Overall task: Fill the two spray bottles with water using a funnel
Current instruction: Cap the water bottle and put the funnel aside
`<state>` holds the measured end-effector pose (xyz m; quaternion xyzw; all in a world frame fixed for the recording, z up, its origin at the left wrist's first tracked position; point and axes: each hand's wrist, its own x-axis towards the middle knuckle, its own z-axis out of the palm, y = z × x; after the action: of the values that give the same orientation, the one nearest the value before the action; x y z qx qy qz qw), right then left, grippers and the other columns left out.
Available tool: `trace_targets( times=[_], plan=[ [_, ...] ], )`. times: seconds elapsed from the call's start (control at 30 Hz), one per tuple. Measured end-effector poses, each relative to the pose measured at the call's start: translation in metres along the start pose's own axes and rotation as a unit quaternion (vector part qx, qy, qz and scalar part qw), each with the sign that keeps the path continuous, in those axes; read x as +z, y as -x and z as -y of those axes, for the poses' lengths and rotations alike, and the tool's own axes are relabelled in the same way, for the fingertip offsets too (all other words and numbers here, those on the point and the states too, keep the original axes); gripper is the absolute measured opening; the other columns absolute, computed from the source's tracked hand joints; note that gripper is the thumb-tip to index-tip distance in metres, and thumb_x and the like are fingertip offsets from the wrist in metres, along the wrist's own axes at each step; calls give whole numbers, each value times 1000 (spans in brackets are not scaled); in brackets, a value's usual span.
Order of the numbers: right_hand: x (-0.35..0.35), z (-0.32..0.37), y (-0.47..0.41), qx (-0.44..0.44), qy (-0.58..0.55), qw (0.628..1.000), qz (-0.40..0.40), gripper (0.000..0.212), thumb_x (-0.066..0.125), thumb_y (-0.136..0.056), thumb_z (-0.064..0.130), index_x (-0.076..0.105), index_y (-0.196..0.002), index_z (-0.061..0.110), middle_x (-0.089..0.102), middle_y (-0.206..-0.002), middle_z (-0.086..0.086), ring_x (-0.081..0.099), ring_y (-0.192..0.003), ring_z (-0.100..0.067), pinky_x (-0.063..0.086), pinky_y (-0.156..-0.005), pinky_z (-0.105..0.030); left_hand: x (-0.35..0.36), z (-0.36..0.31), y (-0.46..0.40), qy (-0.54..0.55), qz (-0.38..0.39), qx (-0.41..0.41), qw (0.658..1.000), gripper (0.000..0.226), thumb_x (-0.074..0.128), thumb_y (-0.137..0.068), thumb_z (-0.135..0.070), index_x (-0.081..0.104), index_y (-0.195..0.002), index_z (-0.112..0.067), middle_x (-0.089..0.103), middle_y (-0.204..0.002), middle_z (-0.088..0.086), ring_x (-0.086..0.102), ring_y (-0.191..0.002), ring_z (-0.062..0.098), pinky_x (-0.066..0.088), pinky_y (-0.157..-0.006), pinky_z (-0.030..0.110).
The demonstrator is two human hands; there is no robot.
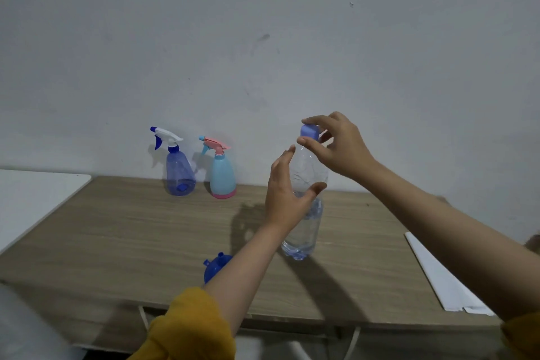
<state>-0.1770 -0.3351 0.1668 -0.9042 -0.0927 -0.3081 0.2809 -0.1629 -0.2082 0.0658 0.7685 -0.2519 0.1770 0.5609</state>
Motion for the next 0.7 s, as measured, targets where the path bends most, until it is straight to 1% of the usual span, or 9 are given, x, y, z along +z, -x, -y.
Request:
trace_targets(
  times=[0.03, 0.13, 0.2, 0.3, 0.4, 0.47, 0.57, 0.63, 0.7],
  plan=[
    [4, -3, 5, -2, -31, 999, -24, 36, 73, -83, 35, 67, -115, 20, 57, -97, -4, 59, -77, -11, 47, -67, -12, -1, 3, 1, -1, 11, 5, 1000, 92, 73, -72, -47, 18, -145, -33, 26, -150, -8, 27, -136, 6, 31, -106, 24],
    [14, -5, 14, 1, -67, 995, -78, 33, 74, -83, 28, 66, -115, 22, 59, -96, 0, 63, -81, -10, 55, -66, -24, -7, 13, 12, -6, 33, 12, 999, 95, 75, -73, -43, 14, -145, -34, 21, -152, -12, 23, -139, 8, 30, -111, 29],
    [20, -6, 19, 9, -79, 993, -92, 36, 72, -84, 25, 63, -119, 22, 57, -98, 3, 63, -87, -12, 54, -68, -24, -14, 21, 23, -22, 41, -6, 999, 92, 74, -74, -42, 16, -145, -33, 22, -152, -13, 23, -139, 6, 32, -111, 33],
    [30, -9, 30, -3, -77, 993, -95, 53, 73, -83, 27, 53, -131, 21, 52, -108, 7, 57, -97, -11, 49, -78, -21, -32, 39, 44, -81, 44, -53, 994, 83, 70, -77, -45, 23, -144, -31, 25, -149, -12, 26, -135, 3, 33, -108, 28],
    [41, -14, 39, -12, -76, 992, -96, 77, 78, -77, 33, 39, -142, 21, 44, -118, 5, 52, -106, -14, 48, -87, -26, -56, 65, 69, -139, -5, -67, 988, 77, 75, -73, -41, 39, -137, -19, 39, -141, 0, 37, -130, 13, 35, -107, 34],
    [46, -15, 42, -14, -71, 993, -96, 88, 79, -73, 36, 32, -146, 21, 43, -122, -5, 49, -109, -15, 50, -90, -31, -73, 86, 87, -172, -26, -102, 979, 77, 74, -68, -47, 46, -131, -13, 47, -133, 5, 44, -124, 21, 36, -104, 35],
    [52, -14, 45, -3, -74, 993, -97, 94, 79, -73, 34, 25, -149, 18, 40, -126, -13, 46, -108, -12, 49, -91, -26, -101, 115, 115, -201, -8, -189, 961, 87, 65, -60, -64, 43, -131, -18, 50, -126, 2, 50, -115, 22, 44, -97, 41],
    [54, -13, 46, 3, -77, 992, -100, 98, 79, -74, 35, 22, -151, 15, 39, -127, -13, 43, -109, -9, 48, -94, -26, -111, 129, 131, -180, 23, -252, 951, 92, 72, -56, -61, 41, -133, -21, 48, -130, -1, 50, -116, 20, 45, -97, 43],
    [56, -14, 49, 10, -78, 992, -102, 102, 80, -73, 36, 19, -152, 13, 38, -127, -12, 41, -110, -7, 48, -97, -30, -115, 140, 141, -169, 47, -278, 944, 91, 80, -56, -50, 42, -133, -20, 51, -131, 0, 50, -118, 20, 44, -98, 43]
  ],
)
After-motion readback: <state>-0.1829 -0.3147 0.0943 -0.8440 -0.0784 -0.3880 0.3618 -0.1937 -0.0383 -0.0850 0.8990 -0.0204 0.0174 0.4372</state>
